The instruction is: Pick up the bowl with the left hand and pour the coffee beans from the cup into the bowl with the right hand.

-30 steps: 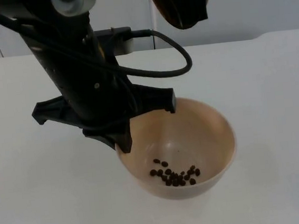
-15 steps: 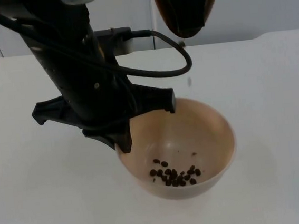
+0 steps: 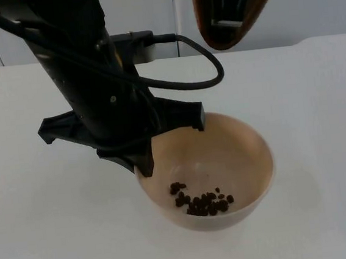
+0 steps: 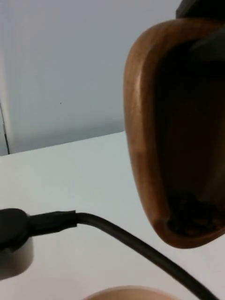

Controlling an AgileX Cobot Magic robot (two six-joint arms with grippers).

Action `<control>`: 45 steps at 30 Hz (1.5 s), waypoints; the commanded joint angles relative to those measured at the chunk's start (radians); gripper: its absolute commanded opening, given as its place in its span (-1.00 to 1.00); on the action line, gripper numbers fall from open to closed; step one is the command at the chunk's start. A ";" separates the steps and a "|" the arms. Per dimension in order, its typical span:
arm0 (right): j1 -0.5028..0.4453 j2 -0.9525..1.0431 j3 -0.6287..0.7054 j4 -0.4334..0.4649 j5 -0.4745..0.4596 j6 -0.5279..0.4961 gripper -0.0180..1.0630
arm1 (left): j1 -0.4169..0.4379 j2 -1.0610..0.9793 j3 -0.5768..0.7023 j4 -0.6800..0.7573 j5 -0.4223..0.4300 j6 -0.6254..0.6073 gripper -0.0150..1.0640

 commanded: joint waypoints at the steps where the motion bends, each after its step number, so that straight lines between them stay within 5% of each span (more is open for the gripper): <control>1: -0.007 -0.015 -0.004 0.004 -0.003 0.006 -0.97 | -0.005 -0.010 -0.002 -0.007 -0.014 -0.008 -0.98; 16: -0.109 -0.015 -0.004 0.183 -0.003 0.008 -0.97 | -0.005 -0.010 -0.002 -0.007 -0.014 -0.008 -0.98; 27: -0.255 -0.015 -0.004 0.493 -0.031 -0.103 -0.97 | -0.005 -0.010 -0.002 -0.007 -0.014 -0.008 -0.98; 35: -0.420 -0.015 -0.004 0.829 -0.047 -0.246 -0.97 | -0.005 -0.010 -0.002 -0.012 -0.018 -0.008 -0.98; 45: -0.570 -0.015 -0.004 0.953 -0.061 -0.248 -0.97 | -0.005 -0.010 -0.002 0.020 -0.029 -0.008 -0.98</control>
